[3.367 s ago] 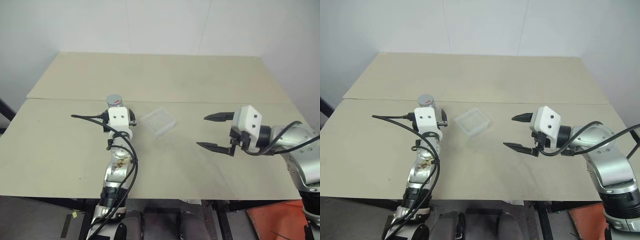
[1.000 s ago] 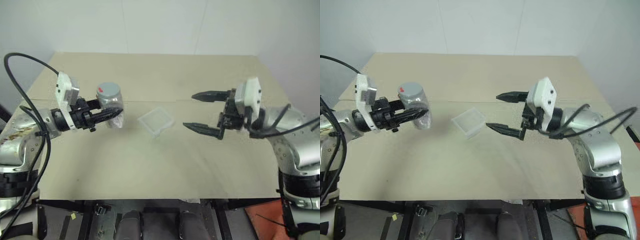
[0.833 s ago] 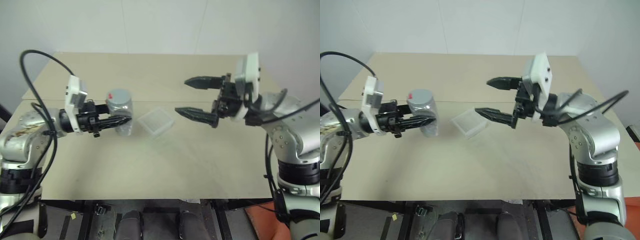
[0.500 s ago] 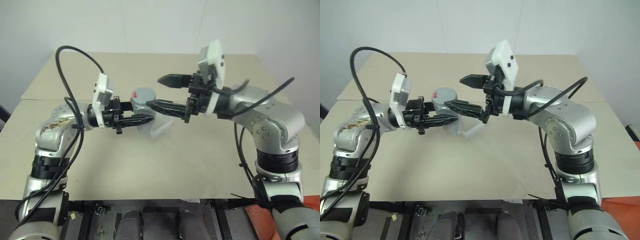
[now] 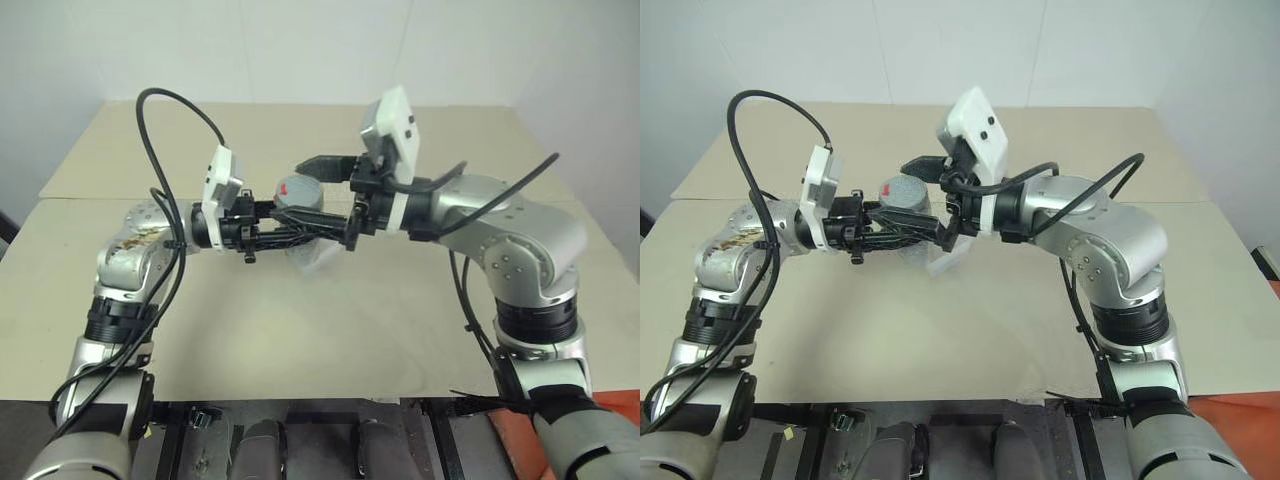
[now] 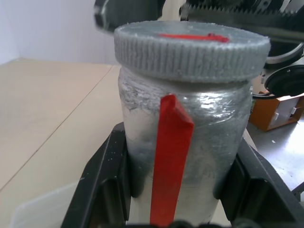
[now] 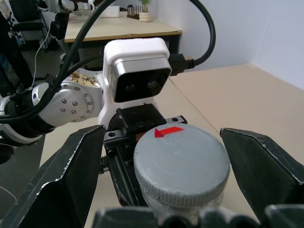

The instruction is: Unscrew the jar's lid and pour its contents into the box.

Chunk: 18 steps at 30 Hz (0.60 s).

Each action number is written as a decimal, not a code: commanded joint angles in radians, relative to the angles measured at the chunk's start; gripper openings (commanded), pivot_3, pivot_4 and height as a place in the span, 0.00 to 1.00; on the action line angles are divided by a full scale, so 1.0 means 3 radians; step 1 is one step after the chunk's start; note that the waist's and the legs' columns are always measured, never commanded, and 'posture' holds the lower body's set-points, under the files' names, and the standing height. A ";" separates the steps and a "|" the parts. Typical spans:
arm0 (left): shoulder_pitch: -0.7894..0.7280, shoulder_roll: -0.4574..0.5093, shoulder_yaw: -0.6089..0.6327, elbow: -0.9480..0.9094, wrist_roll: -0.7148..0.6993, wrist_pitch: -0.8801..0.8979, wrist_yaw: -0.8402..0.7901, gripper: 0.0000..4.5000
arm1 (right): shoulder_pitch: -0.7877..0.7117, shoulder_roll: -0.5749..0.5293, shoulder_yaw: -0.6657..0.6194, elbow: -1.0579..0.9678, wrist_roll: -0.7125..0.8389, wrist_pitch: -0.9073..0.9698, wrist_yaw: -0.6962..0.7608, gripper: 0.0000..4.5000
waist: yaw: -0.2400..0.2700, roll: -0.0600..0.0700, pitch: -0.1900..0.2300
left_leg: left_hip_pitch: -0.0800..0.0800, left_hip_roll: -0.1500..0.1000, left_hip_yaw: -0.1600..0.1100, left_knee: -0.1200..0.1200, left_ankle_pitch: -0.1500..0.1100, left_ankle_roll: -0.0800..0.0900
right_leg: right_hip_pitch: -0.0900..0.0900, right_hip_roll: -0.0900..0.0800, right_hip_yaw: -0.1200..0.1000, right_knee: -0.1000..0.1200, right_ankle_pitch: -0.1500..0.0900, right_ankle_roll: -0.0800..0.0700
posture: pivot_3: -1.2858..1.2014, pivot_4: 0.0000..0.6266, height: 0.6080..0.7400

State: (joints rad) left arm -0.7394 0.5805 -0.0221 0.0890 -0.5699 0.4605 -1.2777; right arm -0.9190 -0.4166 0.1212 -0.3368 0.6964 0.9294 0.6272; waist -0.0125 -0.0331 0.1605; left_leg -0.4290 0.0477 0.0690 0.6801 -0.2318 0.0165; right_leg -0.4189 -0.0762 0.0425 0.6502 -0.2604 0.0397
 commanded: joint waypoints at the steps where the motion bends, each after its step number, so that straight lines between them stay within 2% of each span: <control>1: -0.0074 0.0001 0.0033 -0.0046 0.0004 -0.0057 -0.0028 0.50 | -0.0095 0.0032 -0.0012 0.0022 -0.0084 -0.0043 -0.0038 1.00 | 0.0000 0.0000 0.0000 | -0.0003 0.0000 0.0000 0.0000 0.0000 0.0000 | -0.0004 0.0000 0.0000 0.0001 0.0000 0.0000 | 0.52 0.24 1.00; 12: -0.0048 0.0022 0.0051 -0.0061 0.0039 -0.0046 -0.0048 0.50 | -0.0090 0.0080 -0.0041 0.0053 -0.0159 -0.0073 0.0008 1.00 | 0.0000 0.0000 0.0000 | -0.0008 0.0000 0.0000 0.0001 0.0000 0.0000 | -0.0007 0.0000 -0.0001 0.0001 0.0000 0.0000 | 0.52 0.24 1.00; 14: -0.0045 0.0023 0.0046 -0.0060 0.0049 -0.0052 -0.0051 0.50 | -0.0082 0.0089 -0.0043 0.0050 -0.0166 -0.0090 0.0023 0.92 | 0.0000 0.0000 0.0000 | -0.0008 0.0000 0.0000 0.0001 0.0000 0.0000 | -0.0008 0.0000 -0.0001 0.0001 0.0000 0.0000 | 0.52 0.24 1.00; 18: -0.0033 0.0019 0.0033 -0.0072 0.0046 -0.0045 -0.0063 0.50 | -0.0063 0.0102 -0.0046 0.0036 -0.0171 -0.0091 0.0032 0.66 | 0.0000 0.0000 0.0000 | -0.0008 0.0000 -0.0001 0.0001 0.0000 0.0000 | -0.0008 0.0000 -0.0001 0.0001 0.0000 0.0000 | 0.52 0.24 1.00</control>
State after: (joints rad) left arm -0.7394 0.5812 -0.0201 0.0940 -0.5514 0.4593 -1.2856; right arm -0.9236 -0.3848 0.1274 -0.3034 0.6475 0.9271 0.6335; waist -0.0126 -0.0331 0.1605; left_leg -0.4314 0.0478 0.0688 0.6805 -0.2317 0.0165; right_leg -0.4211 -0.0761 0.0423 0.6505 -0.2604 0.0397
